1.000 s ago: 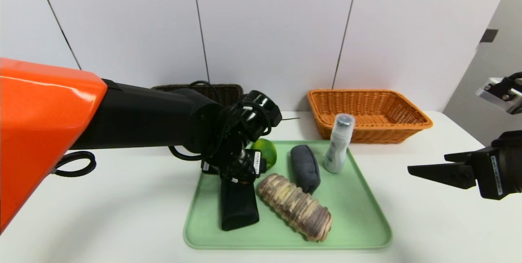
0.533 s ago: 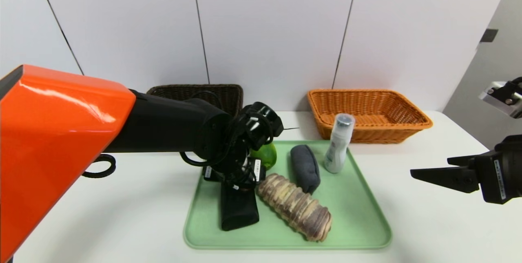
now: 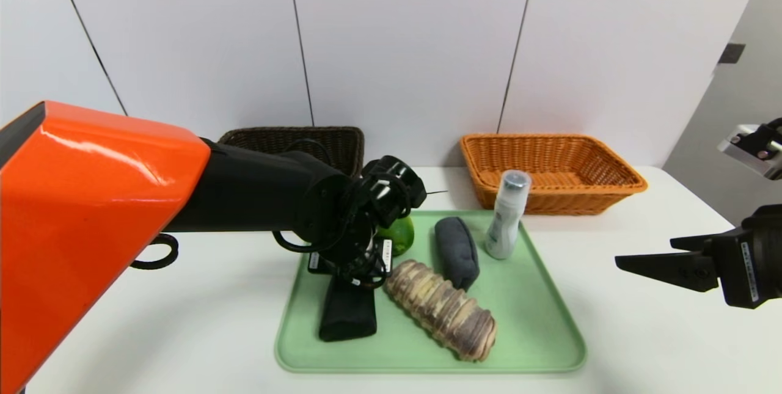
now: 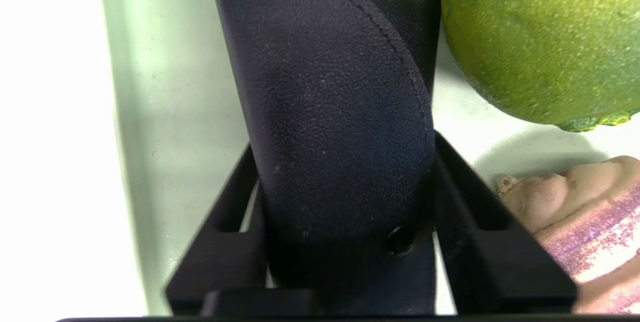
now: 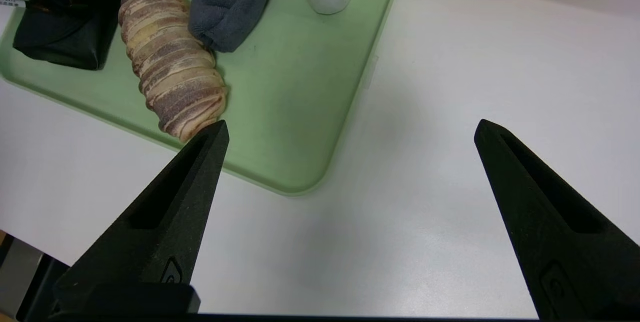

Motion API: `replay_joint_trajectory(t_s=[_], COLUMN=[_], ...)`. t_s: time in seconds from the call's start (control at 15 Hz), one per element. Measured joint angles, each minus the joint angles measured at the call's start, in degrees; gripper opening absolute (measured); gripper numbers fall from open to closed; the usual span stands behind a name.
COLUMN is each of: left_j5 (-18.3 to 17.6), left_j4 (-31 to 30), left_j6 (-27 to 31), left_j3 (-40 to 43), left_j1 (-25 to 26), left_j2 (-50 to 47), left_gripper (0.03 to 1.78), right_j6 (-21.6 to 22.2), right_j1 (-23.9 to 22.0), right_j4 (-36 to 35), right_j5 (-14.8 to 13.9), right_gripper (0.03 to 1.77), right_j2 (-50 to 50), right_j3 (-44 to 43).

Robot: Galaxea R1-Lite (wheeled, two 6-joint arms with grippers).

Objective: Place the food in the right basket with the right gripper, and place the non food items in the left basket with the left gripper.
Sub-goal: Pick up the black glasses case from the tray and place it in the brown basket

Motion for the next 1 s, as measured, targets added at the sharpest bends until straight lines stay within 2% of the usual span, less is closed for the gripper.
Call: replay_joint_trajectory(t_s=[0.47, 1.0], left_j5=[-0.1, 0.0], left_j4=[4.2, 6.9], left_j6=[-0.6, 1.0], left_j3=[0.4, -0.1], left_j1=[0.3, 1.1], left_j2=[-5.5, -17.5], left_gripper=[0.6, 0.57], right_j6=[0.1, 0.1], right_j1=[0.0, 0.0], right_j4=[0.0, 0.0], right_j5=[0.7, 0.7], right_gripper=[1.7, 1.7], right_j2=[0.0, -0.3], right_j3=[0.0, 0.0])
